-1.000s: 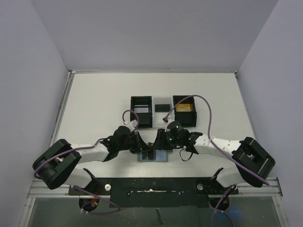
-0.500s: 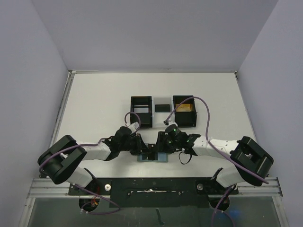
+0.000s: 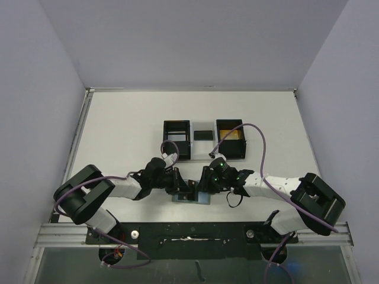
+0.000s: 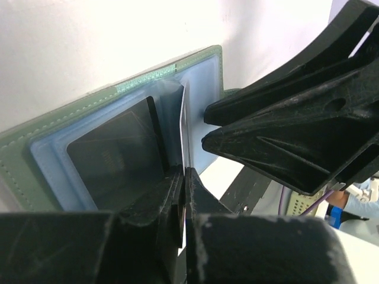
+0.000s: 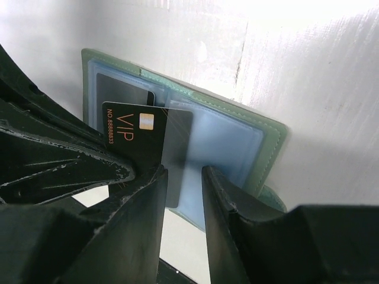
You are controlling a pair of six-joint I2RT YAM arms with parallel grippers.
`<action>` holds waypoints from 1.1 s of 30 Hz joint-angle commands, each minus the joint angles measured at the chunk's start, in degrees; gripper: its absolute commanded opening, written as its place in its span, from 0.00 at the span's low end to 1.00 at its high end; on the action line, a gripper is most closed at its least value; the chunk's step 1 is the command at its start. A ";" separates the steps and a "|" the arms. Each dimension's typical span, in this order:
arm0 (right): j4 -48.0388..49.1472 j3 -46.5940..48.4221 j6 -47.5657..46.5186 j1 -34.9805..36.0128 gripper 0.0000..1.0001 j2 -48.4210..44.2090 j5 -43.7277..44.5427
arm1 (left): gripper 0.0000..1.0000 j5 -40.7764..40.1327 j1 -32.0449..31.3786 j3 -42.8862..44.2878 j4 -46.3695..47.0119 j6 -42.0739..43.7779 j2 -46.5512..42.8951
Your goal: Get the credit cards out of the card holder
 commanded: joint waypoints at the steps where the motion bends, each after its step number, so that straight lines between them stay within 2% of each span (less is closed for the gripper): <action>1: 1.46 0.40 0.21 -0.46 0.31 -2.22 2.01 | 0.00 2.71 -0.36 2.06 5.06 0.59 0.69; 11: -0.71 0.98 -1.81 -1.68 0.32 -5.49 1.73 | 0.00 -3.64 -0.14 2.90 -7.89 3.57 -8.27; 19: 2.37 2.91 -3.10 -1.86 0.34 -7.22 -3.09 | 0.00 -7.53 0.07 4.43 -18.62 6.91 -13.56; 26: 10.61 3.33 -0.06 -1.21 0.33 -2.05 -7.70 | 0.00 -14.37 0.16 3.82 -23.53 6.53 -18.84; 33: 11.56 5.18 -0.26 -0.31 0.30 4.72 -9.12 | 0.00 -14.08 0.49 2.02 -21.99 6.13 -19.30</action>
